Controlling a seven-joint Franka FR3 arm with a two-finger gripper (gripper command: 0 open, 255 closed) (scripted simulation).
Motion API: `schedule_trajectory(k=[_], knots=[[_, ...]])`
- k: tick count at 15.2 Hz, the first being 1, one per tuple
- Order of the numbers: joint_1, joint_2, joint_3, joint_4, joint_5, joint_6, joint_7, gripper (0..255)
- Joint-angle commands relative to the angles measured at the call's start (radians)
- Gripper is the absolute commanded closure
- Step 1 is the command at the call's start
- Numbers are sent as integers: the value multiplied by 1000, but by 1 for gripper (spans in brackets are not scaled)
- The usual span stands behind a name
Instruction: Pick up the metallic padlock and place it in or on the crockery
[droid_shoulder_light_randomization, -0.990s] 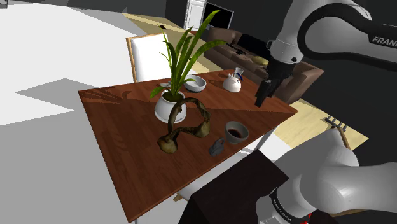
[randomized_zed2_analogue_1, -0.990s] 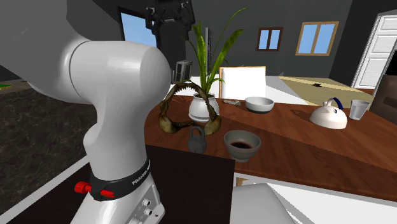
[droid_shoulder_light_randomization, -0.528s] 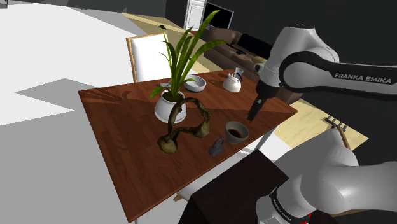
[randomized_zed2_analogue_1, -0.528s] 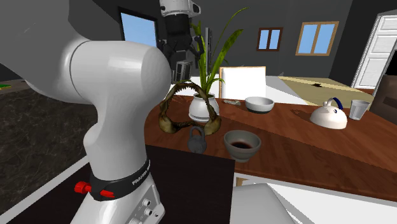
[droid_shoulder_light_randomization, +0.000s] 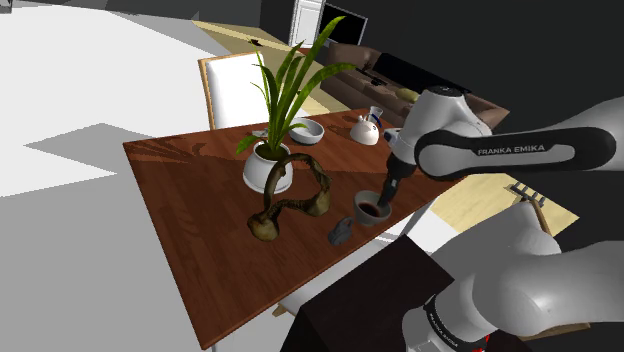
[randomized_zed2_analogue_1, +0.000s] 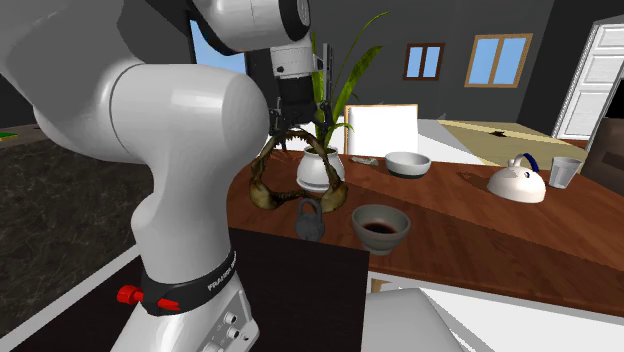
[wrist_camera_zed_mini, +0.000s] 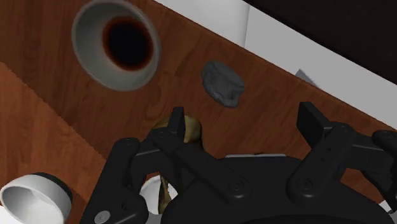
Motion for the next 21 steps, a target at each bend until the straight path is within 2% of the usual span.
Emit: schedule_trajectory(k=[1, 5, 8, 10, 11, 12, 14, 17, 20, 21], knots=[[4, 76, -32, -29, -27, 121, -43, 0], [17, 271, -103, -40, -69, 352, -142, 0], [47, 442, -157, -25, -62, 527, -235, 0], [86, 564, -195, -6, -6, 641, -329, 0], [112, 626, -209, 5, 60, 695, -403, 0], [130, 689, -203, 18, 174, 746, -511, 0], [116, 737, -164, 28, 279, 782, -598, 0], [45, 804, -64, 44, 404, 832, -689, 0], [-58, 881, 55, 68, 477, 887, -746, 0], [-61, 881, 56, 68, 468, 888, -740, 0]])
